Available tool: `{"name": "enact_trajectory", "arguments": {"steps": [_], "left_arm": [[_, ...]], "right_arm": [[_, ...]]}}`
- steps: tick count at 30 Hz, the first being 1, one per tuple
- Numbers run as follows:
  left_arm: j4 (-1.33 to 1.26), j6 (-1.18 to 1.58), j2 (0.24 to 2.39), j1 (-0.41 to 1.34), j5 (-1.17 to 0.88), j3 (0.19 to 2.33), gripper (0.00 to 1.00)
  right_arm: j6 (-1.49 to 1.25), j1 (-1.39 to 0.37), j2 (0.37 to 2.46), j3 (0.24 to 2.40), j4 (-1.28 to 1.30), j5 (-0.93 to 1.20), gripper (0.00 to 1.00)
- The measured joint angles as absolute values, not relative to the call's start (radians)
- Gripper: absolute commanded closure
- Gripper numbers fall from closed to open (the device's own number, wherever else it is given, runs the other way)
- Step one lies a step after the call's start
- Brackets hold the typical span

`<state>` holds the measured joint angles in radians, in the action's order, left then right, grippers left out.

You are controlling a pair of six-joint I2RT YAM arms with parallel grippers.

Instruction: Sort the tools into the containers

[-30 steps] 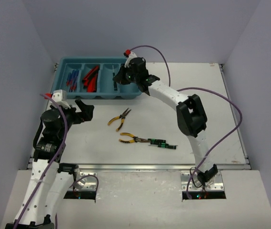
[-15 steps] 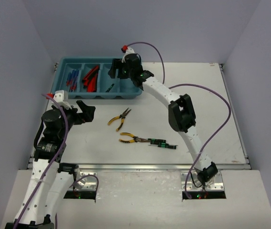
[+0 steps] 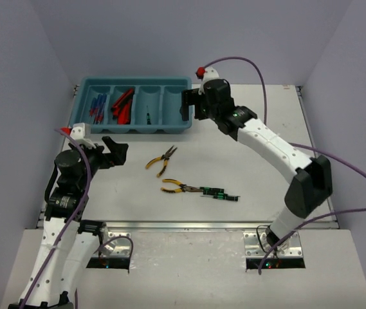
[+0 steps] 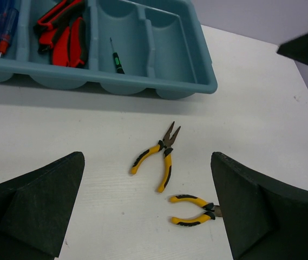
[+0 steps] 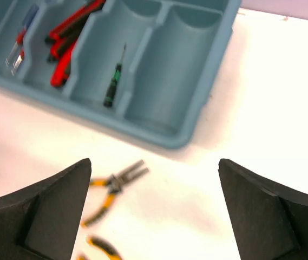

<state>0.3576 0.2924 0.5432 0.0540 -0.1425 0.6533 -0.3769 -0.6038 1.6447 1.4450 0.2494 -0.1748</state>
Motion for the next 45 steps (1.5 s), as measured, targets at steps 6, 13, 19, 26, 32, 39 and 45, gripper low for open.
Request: {"name": "enact_trajectory", "arguments": {"steps": [6,13,19,26,32,39,45], "left_arm": [[0.357,0.293,0.543,0.054,-0.146,0.653,0.0],[0.357,0.293,0.557,0.054,-0.164,0.653,0.0],[0.357,0.293,0.561,0.062,-0.172,0.653,0.0],[0.357,0.293,0.558,0.07,-0.173,0.653,0.0],[0.357,0.292,0.558,0.072,-0.173,0.653,0.0],[0.357,0.292,0.558,0.073,-0.173,0.653,0.0],[0.357,0.292,0.558,0.077,-0.173,0.653,0.0]], "right_arm": [[-0.207,-0.63,1.464,1.141,0.38,-0.087,0.21],[-0.065,-0.762,1.432,0.915,0.578,-0.107,0.52],[0.007,-0.775,1.474,0.882,0.593,-0.157,0.58],[0.044,-0.774,1.575,0.875,0.563,-0.161,0.6],[0.061,-0.774,1.633,0.876,0.55,-0.157,0.65],[0.076,-0.768,1.684,0.902,0.542,-0.162,0.67],[0.091,-0.752,1.72,0.911,0.527,-0.15,0.74]]}}
